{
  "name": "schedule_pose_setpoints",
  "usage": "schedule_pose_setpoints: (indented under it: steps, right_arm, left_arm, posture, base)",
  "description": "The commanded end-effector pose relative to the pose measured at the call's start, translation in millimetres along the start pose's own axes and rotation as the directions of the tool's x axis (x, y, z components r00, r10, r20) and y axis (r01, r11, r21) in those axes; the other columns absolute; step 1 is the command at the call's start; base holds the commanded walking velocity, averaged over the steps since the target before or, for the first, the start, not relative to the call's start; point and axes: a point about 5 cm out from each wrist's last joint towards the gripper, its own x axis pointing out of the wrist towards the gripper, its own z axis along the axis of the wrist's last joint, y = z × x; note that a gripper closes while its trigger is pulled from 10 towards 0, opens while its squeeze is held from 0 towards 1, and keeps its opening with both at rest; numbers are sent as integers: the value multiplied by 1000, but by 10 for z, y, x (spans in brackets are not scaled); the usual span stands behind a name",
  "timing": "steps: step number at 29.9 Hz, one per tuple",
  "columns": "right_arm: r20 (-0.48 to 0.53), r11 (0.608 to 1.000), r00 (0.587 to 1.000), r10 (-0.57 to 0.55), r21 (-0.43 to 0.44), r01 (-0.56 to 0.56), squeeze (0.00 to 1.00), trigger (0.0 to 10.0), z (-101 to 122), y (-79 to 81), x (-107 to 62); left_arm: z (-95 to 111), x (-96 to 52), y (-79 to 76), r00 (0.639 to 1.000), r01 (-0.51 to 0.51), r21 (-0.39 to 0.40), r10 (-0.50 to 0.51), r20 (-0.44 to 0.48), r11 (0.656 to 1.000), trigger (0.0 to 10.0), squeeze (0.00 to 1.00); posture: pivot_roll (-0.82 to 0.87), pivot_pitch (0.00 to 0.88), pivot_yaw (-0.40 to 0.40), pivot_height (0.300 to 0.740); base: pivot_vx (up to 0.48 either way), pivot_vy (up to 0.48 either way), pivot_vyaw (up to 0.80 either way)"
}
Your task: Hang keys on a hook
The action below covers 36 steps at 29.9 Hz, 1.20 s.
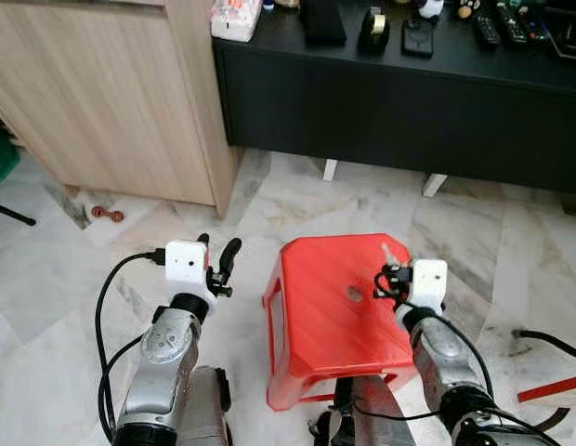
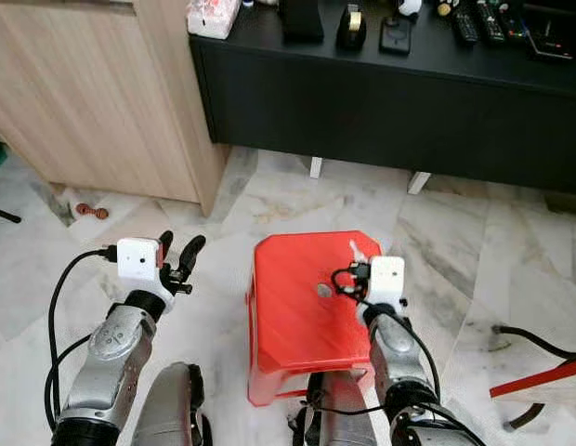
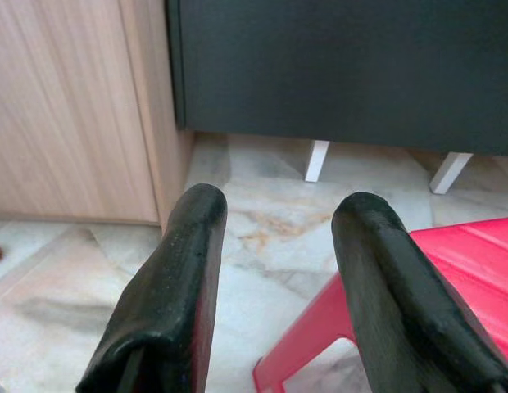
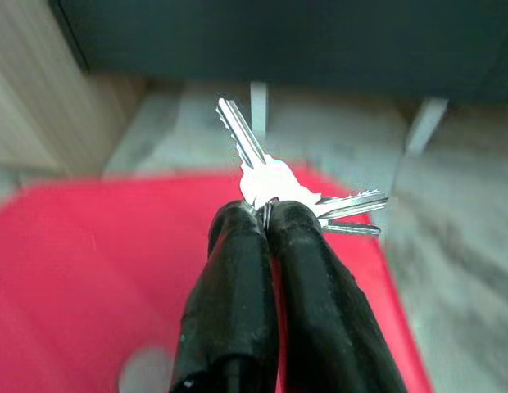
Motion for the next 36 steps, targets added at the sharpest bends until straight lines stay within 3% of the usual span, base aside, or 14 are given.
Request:
schedule_pose_setpoints:
  steps: [1,5,8,10,17,36]
  right_arm:
    - [20,1000,1000,-11,2,11,0,0,-21,-44,-52]
    - [107,1000,994,-6,-1,6,0,0,114,-49,-75]
    - [112,1000,993,23,-7,-22,0,0,120,-34,-115]
    - [97,1000,995,10,-10,-9,0,10000,79,-56,-133]
    - [69,1000,997,-18,3,18,0,10000,32,-82,-149]
    - [63,999,998,-30,33,28,0,10000,93,-28,-93]
  left_arm:
    - [-86,-35,42,1000,-11,-4,11,-23,1000,10000,0]
    - [-243,-91,116,997,-38,-3,38,-74,999,10000,0]
    - [-376,-175,183,990,-74,-8,72,-121,997,10000,0]
    - [-447,-218,205,985,-88,-29,83,-151,996,10000,0]
    - [-623,-333,230,976,-101,-42,90,-199,994,10000,0]
    - [-602,-281,178,985,-80,-66,69,-156,995,10000,0]
  posture:
    - [149,125,-85,610]
    - [145,103,-85,610]
    - [140,88,-84,610]
    - [138,86,-85,610]
    - [145,58,-84,610]
    - [152,10,-79,610]
  base:
    - [0,0,0]
    - [0,0,0]
    - [0,0,0]
    - [0,0,0]
    - [0,0,0]
    - [-262,0,0]
